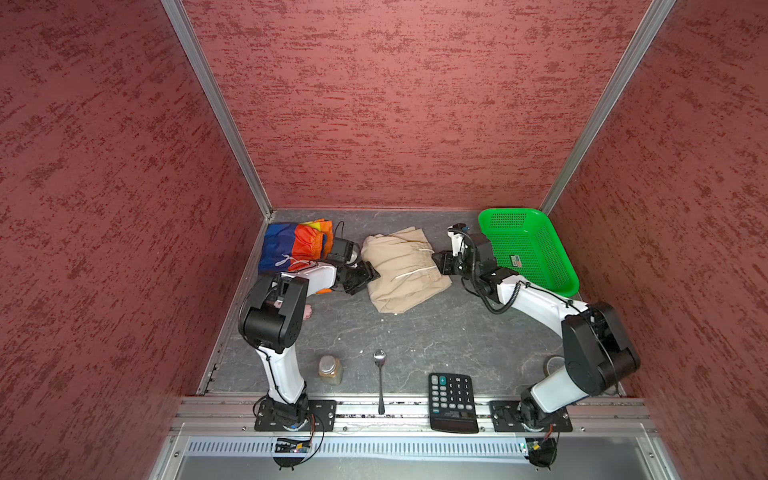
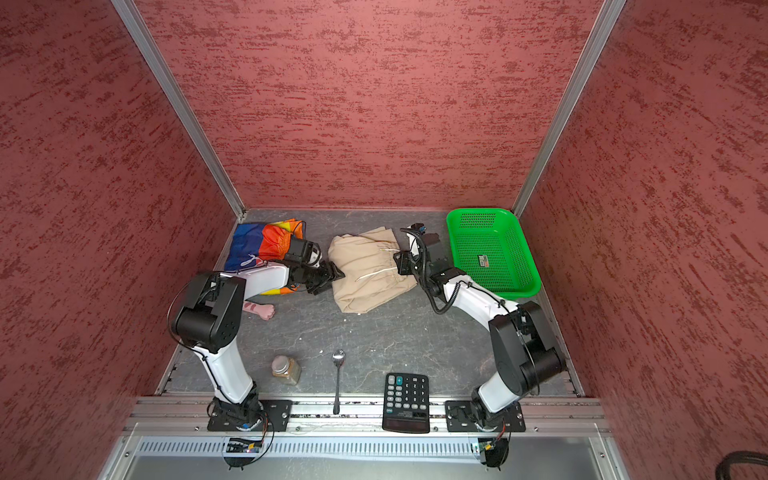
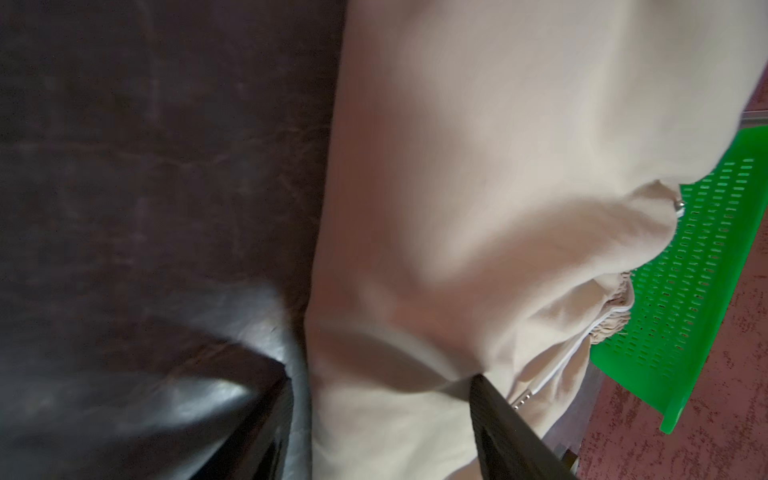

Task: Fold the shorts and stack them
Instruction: 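Grasp the folded beige shorts with the left gripper and lift, then place the beige shorts onto the rainbow shorts with the left gripper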

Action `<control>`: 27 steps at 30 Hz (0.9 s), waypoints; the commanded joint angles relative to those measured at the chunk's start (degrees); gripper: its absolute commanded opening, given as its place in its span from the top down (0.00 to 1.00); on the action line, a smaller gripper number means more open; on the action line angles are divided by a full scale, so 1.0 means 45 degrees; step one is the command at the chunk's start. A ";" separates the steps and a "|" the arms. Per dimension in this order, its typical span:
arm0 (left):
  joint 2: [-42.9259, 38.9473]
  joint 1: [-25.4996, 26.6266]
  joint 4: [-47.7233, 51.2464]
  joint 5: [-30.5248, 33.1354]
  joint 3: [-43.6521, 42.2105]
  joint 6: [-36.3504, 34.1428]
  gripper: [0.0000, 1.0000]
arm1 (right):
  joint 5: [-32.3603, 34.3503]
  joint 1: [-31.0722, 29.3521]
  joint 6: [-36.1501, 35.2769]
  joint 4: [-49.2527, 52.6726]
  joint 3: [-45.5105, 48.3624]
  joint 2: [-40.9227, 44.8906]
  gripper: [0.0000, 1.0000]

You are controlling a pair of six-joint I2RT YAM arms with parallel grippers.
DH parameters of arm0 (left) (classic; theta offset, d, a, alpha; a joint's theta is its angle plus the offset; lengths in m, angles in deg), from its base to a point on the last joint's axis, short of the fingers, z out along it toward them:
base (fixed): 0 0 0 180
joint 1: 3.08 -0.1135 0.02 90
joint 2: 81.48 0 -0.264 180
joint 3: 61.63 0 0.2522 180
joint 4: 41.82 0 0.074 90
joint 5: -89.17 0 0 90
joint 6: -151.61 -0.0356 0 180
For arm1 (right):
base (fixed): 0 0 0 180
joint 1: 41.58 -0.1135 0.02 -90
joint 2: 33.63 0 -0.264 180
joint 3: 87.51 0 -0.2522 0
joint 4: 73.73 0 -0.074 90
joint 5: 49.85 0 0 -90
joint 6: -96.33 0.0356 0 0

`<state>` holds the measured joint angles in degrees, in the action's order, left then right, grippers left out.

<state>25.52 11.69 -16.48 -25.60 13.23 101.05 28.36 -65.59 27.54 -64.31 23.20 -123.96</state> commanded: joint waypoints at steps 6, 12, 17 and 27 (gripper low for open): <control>0.1514 0.0116 -0.0033 0.0004 0.1324 0.0224 0.95 | 0.0014 0.0030 0.0183 0.0007 -0.0107 -0.0552 0.69; 0.1281 -0.0116 0.3982 0.0493 0.4614 -0.1546 1.00 | 0.0100 0.0043 0.0191 -0.0056 0.0188 -0.0684 0.69; 0.1680 -0.0780 0.8762 0.1215 0.8256 -0.3625 1.00 | 0.0134 0.0062 0.0217 -0.0100 0.0346 -0.0862 0.71; 0.2333 -0.2813 1.2610 0.2613 1.1038 -0.5334 1.00 | -0.0217 0.0087 0.0257 -0.0219 0.0118 -0.1354 0.72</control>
<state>35.27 1.20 32.59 -16.27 61.45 81.10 27.90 -65.37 28.20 -64.42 24.34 -129.44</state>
